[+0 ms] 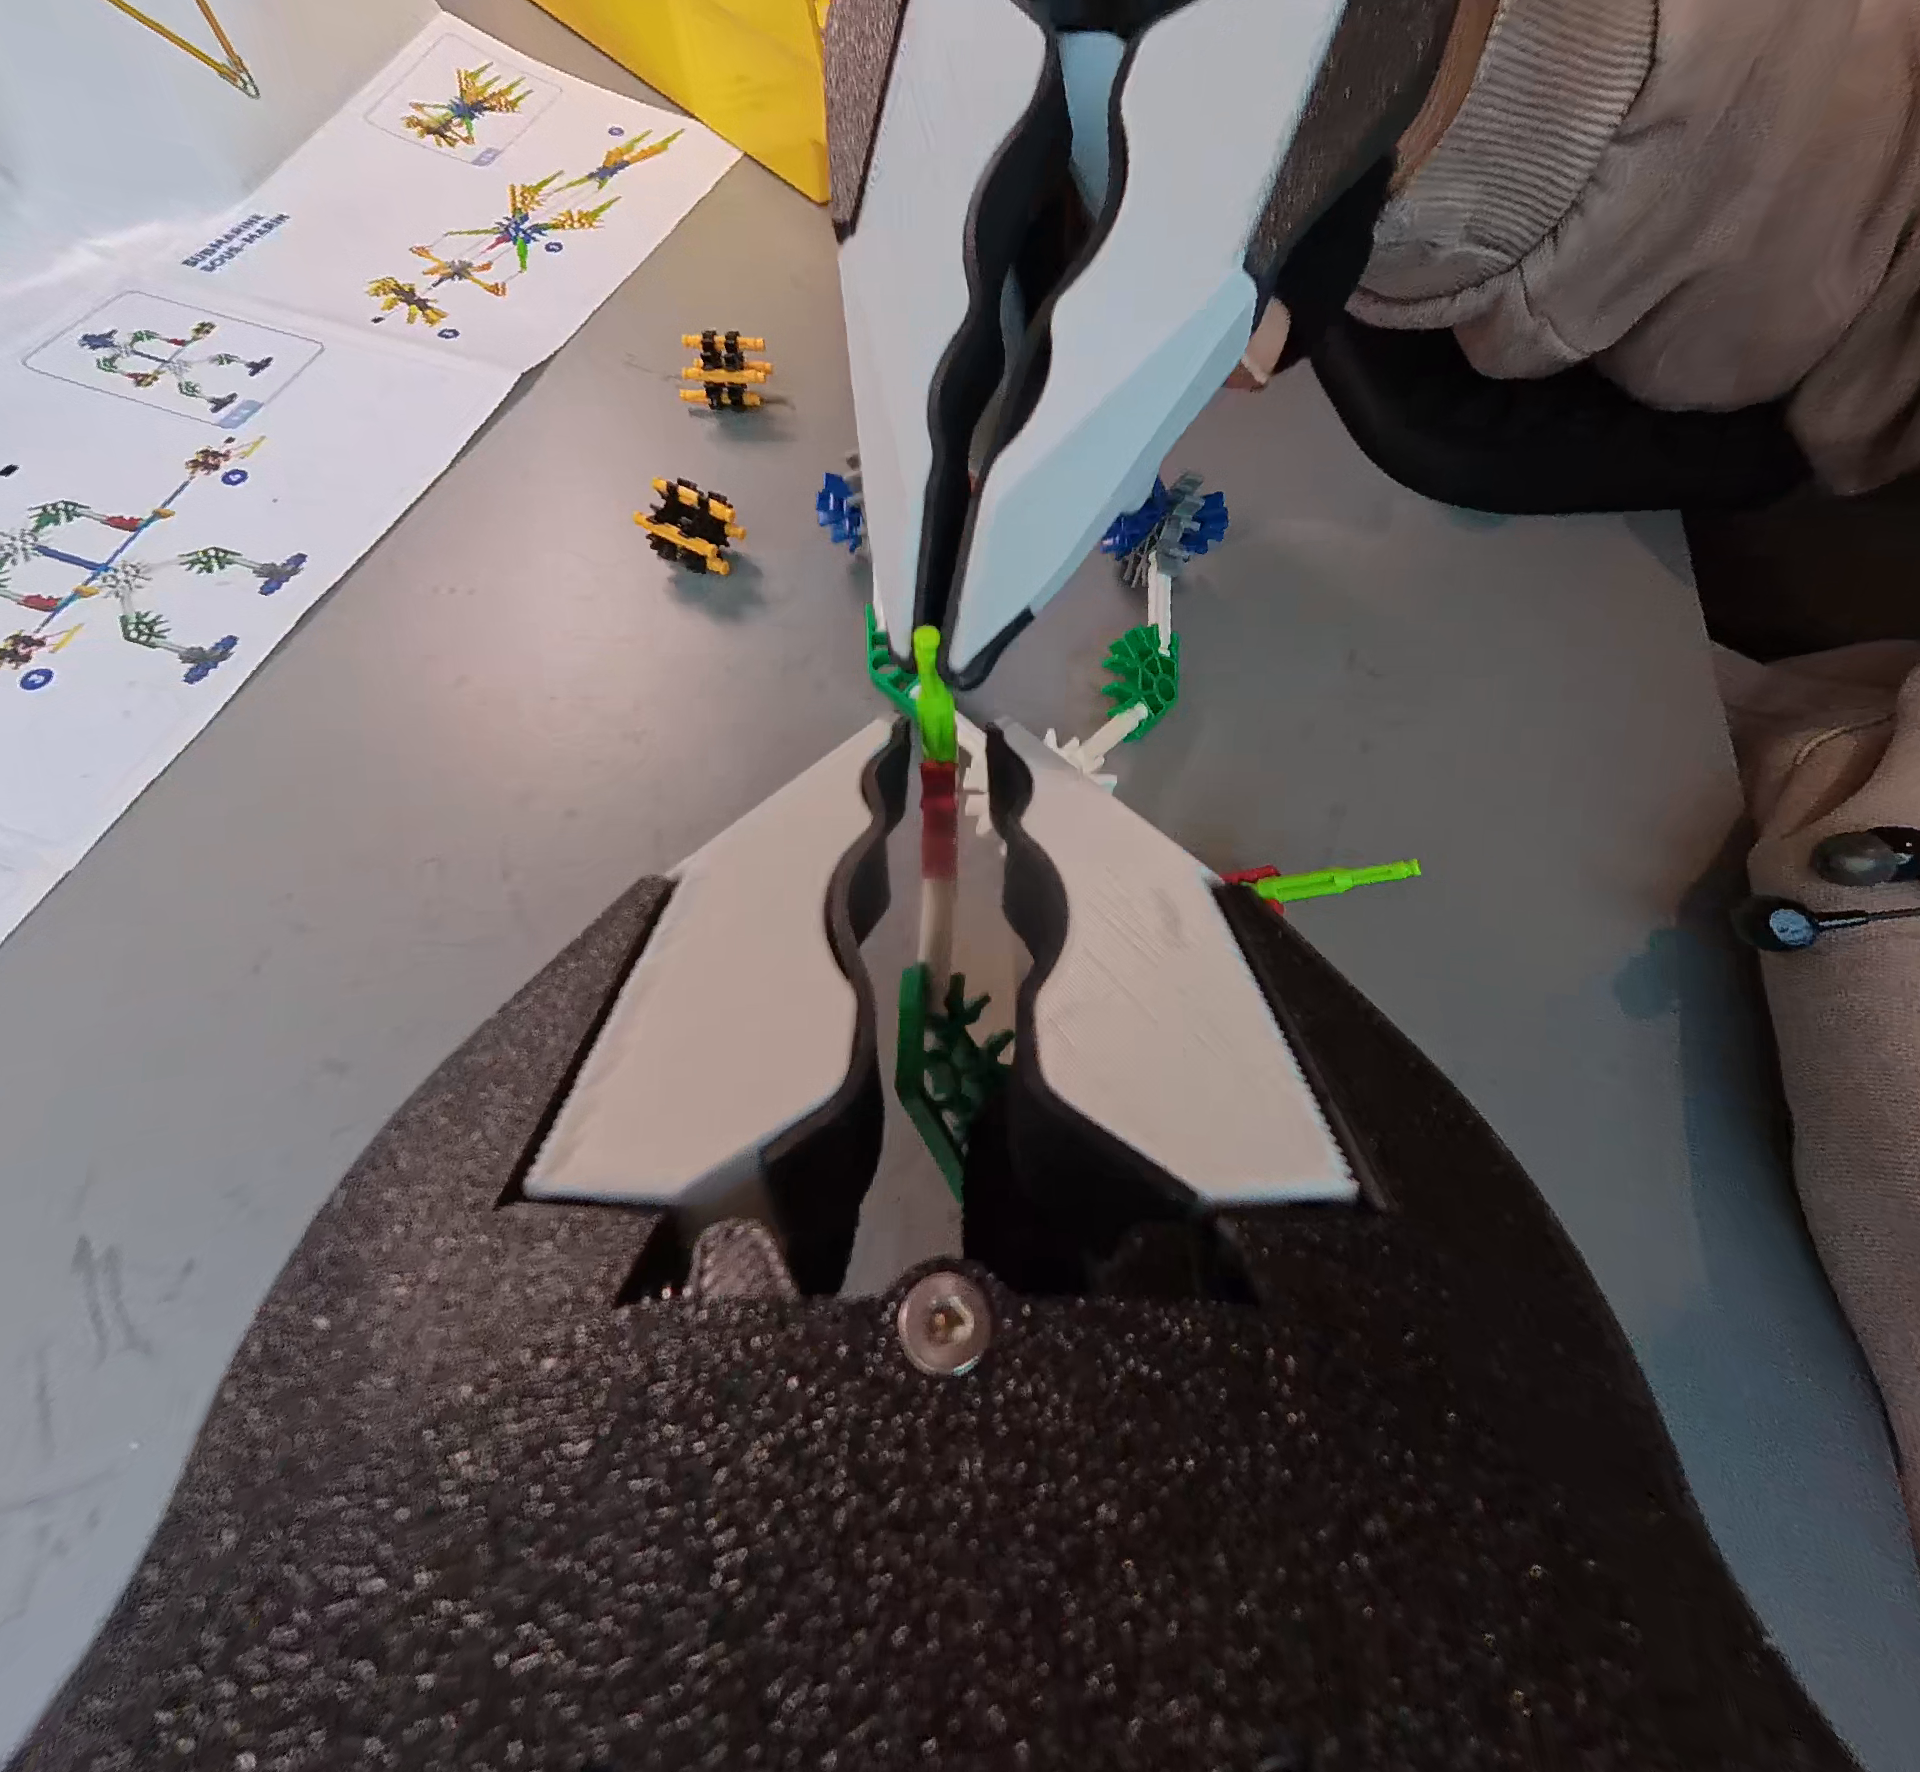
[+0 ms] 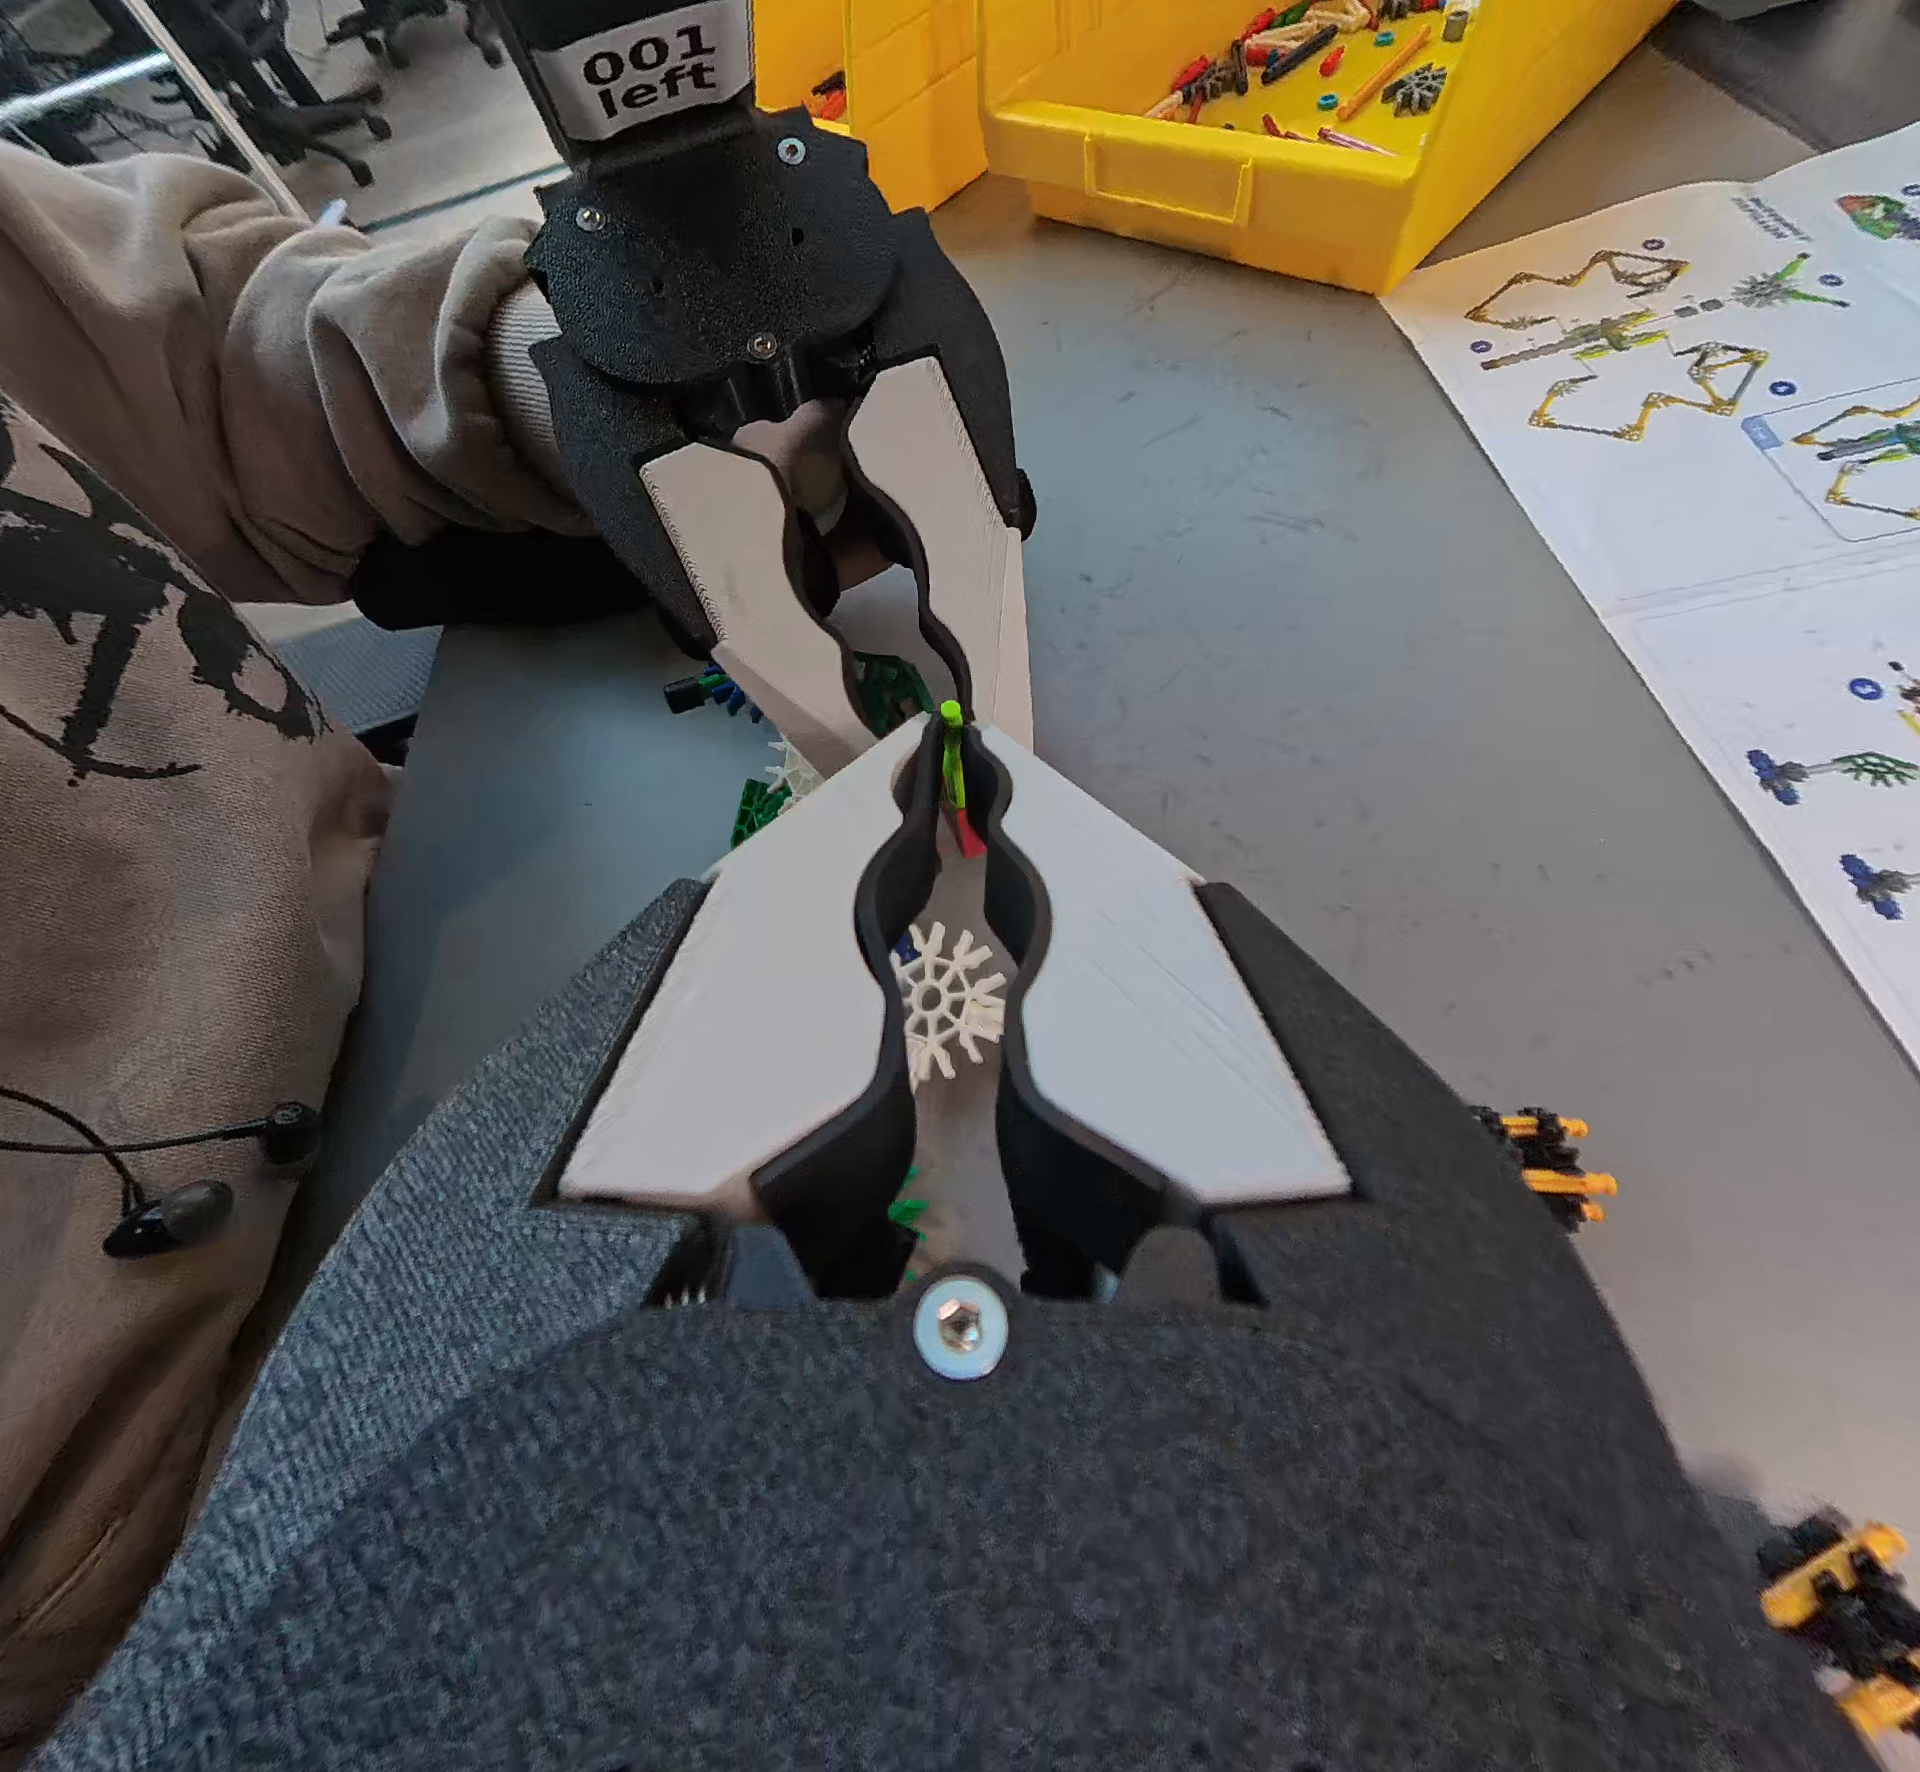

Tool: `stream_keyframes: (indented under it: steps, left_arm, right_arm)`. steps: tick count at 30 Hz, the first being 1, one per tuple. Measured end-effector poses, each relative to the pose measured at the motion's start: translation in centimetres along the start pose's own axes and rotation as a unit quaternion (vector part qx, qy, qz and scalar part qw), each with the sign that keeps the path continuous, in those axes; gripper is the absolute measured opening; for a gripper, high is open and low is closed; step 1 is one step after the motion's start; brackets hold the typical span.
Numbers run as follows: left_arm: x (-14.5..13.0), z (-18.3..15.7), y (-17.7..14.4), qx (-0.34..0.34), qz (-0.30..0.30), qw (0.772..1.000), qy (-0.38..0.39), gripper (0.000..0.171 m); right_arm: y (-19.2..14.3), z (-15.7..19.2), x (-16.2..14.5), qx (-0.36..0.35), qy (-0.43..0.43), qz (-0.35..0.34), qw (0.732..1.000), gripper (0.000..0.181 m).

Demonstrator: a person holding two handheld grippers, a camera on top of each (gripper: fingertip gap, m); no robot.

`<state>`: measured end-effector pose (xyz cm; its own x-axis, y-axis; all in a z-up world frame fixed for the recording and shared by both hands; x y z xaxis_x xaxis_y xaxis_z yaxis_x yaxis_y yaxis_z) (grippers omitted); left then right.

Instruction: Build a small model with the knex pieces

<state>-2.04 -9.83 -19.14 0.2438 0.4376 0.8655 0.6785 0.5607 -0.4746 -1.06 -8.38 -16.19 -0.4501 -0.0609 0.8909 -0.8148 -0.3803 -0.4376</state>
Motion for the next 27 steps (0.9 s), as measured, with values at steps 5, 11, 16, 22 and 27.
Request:
stream_keyframes:
  steps: [5, 11, 16, 22, 27]
  left_arm:
    - [-0.8, 0.3, -0.1, -0.006, 0.022, 1.000, -0.020, 0.024]
    - [-2.1, -0.5, 0.7, -0.029, 0.068, 0.997, -0.029, 0.007]
    - [-1.8, -0.8, 0.8, -0.029, 0.063, 0.998, -0.008, 0.006]
    - [-1.6, -1.4, 0.6, -0.062, 0.056, 0.996, -0.043, 0.006]
    - [-1.2, -1.9, 0.4, -0.141, 0.027, 0.977, -0.161, 0.006]
  right_arm:
    - [-0.5, -0.2, -0.4, 0.033, 0.050, -0.027, 0.998, 0.002]
    - [-0.2, 0.3, -1.0, 0.030, 0.012, -0.014, 0.999, 0.002]
    - [0.1, 1.2, -1.1, 0.034, -0.030, 0.000, 0.999, 0.012]
    - [0.3, 1.6, -1.1, -0.004, -0.147, 0.012, 0.989, 0.003]
    - [0.3, 1.9, -0.5, -0.074, -0.280, 0.008, 0.957, 0.005]
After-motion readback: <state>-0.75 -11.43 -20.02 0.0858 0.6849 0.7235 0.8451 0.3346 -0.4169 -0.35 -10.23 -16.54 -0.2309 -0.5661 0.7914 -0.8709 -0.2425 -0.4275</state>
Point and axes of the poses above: each gripper's, where its closed fingertips meet, y out along the fingers, x out of its top, z = x × y across the jaws, the point moved 2 cm from there along -y, back along the fingers, and after that the axes turned 5 degrees about -y, right-handed, at the moved point
